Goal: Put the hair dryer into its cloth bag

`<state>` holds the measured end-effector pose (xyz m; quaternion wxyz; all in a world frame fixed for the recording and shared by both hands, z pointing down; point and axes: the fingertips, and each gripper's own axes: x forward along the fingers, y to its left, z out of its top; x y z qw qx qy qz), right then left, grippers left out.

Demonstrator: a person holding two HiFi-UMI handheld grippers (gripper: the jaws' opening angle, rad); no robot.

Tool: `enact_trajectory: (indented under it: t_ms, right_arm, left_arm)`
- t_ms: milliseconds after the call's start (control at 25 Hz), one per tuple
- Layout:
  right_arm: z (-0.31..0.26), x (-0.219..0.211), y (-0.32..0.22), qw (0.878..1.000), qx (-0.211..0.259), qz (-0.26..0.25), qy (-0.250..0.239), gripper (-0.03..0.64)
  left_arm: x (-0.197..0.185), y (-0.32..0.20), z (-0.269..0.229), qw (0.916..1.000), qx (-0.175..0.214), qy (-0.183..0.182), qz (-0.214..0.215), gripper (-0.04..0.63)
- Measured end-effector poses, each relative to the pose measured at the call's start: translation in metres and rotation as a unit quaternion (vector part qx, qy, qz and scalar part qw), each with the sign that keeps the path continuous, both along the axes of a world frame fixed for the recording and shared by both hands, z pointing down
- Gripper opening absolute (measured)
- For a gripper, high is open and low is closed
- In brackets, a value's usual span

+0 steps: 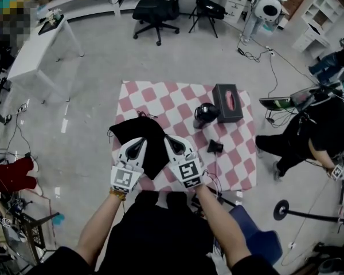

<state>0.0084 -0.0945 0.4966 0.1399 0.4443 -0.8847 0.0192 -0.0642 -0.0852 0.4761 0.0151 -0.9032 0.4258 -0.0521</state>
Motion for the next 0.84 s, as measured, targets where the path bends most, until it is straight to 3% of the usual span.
enact_trajectory:
  t_ms: [840]
  right_arm:
    - [0.003,-0.019,-0.001,1.000,-0.018,-0.013,0.003,0.015]
  left_arm:
    - [-0.003,-0.002,0.016,0.9999,-0.015,-0.003,0.008,0.023]
